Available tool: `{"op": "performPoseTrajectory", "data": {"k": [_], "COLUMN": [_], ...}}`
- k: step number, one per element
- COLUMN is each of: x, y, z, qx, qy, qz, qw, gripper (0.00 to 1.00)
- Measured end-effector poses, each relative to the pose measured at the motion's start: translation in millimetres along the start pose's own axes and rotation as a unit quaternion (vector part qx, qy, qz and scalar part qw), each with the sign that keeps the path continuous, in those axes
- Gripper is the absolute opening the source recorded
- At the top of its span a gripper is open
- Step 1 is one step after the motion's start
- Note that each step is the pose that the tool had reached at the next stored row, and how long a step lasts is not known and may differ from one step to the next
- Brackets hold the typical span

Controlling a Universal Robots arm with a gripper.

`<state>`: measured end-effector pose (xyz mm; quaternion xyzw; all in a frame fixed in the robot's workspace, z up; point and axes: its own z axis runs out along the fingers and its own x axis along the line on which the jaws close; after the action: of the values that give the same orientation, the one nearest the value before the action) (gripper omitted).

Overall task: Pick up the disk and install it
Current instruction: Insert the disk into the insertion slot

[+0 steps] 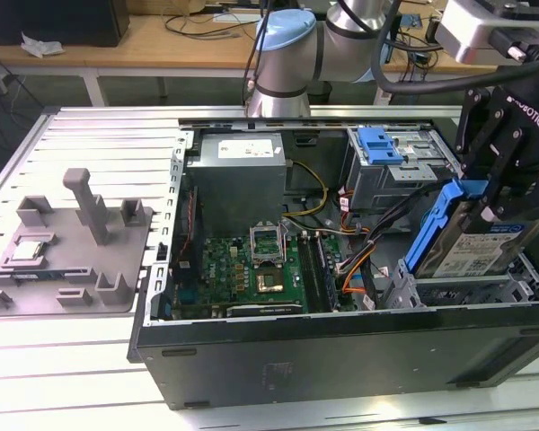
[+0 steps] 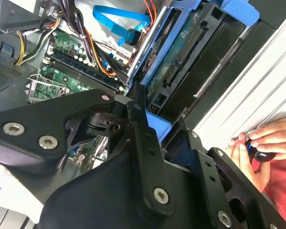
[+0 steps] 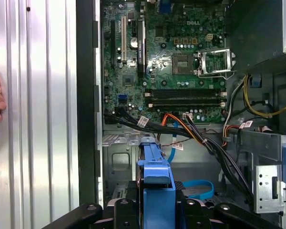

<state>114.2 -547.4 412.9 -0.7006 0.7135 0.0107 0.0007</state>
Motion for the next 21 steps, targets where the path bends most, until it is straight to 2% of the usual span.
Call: {"op": "performPoseTrajectory", "data": {"k": [9,11,12,21], "x": [0.0,0.0,0.0,0.0], "y": [0.0,0.0,0.0,0.0], "z": [1.3,1.3,1.4,1.5], "qx": [0.0000,0.0000,0.0000,0.0000], "qy": [-0.0001,0.0000,-0.0001,0.0000], "qz": [0.000,0.000,0.000,0.000], "qw": [1.0000,1.0000,1.0000,1.0000], "gripper": [0.37,0.38,0.44,0.44]}}
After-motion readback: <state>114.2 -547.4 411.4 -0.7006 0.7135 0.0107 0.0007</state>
